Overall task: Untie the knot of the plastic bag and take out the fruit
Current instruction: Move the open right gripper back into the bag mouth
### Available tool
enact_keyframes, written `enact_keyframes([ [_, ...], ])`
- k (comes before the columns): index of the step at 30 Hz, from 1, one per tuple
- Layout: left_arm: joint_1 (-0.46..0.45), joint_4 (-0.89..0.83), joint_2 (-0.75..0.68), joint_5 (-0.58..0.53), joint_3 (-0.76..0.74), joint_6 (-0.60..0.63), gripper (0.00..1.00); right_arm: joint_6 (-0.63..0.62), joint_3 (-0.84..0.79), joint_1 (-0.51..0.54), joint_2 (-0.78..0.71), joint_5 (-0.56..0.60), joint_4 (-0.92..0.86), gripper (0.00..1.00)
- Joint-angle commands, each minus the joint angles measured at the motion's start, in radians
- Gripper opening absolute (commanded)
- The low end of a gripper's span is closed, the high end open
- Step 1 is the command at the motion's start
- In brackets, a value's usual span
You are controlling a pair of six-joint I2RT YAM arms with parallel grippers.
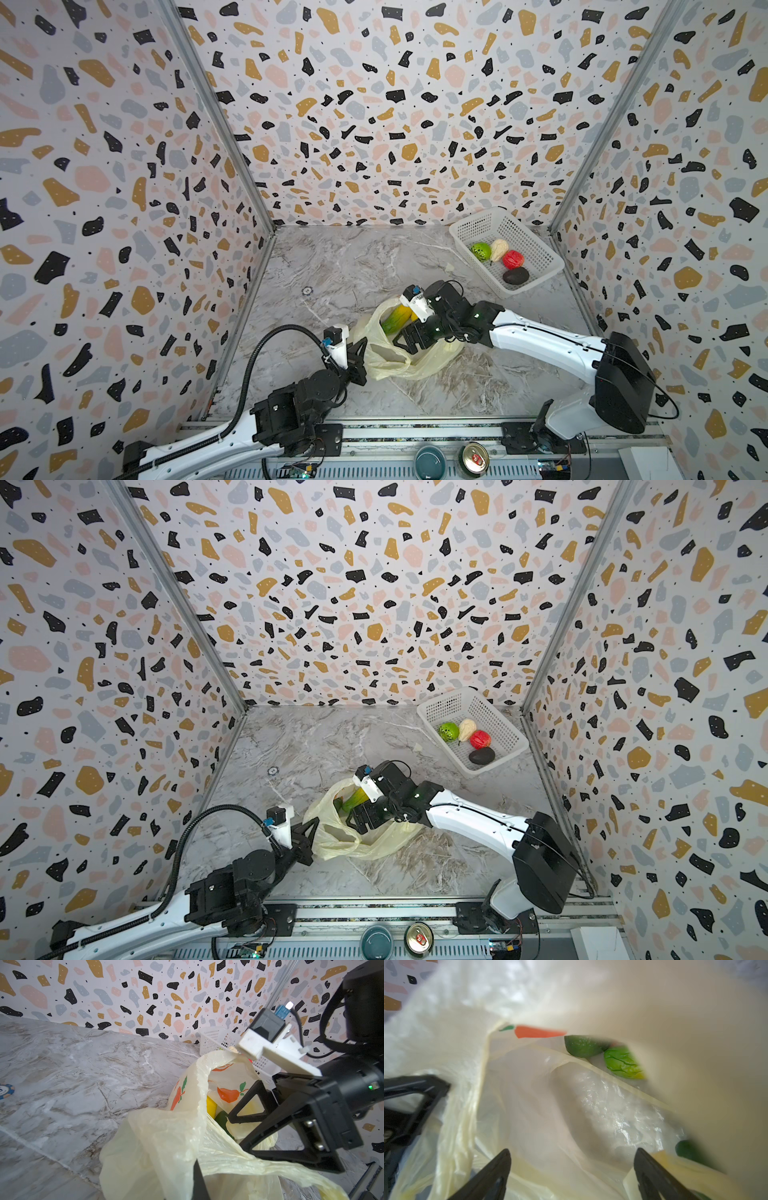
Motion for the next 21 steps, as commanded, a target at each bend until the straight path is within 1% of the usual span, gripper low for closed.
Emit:
enact_keyframes([
  [1, -0.005, 0.033, -0.017, -0.009, 0.015, 0.013, 0.00, 0.017, -0.002, -0.007, 0.014, -0.002, 0.098, 0.93],
  [3, -0.004, 0.034, -0.020, -0.009, 0.012, 0.012, 0.00, 0.030, 0.002, -0.008, 0.035, 0.001, 0.125, 0.92],
  [6, -0.004, 0.034, -0.023, -0.007, 0.010, 0.008, 0.00, 0.024, 0.024, 0.004, 0.064, 0.061, 0.137, 0.92],
  [8, -0.004, 0.036, -0.023, -0.009, 0.010, 0.008, 0.00, -0.005, 0.064, 0.023, 0.105, 0.107, 0.099, 0.91],
  [11, -0.004, 0.036, -0.025, -0.016, 0.012, 0.013, 0.00, -0.024, 0.097, 0.064, 0.134, 0.146, 0.044, 0.91],
  [17, -0.004, 0.040, -0.027, -0.032, 0.018, 0.017, 0.00, -0.001, -0.028, 0.150, 0.039, 0.235, 0.037, 0.91],
  [21, -0.004, 0.039, -0.025, -0.032, 0.020, 0.013, 0.00, -0.002, -0.105, 0.185, -0.035, 0.308, 0.041, 0.91],
])
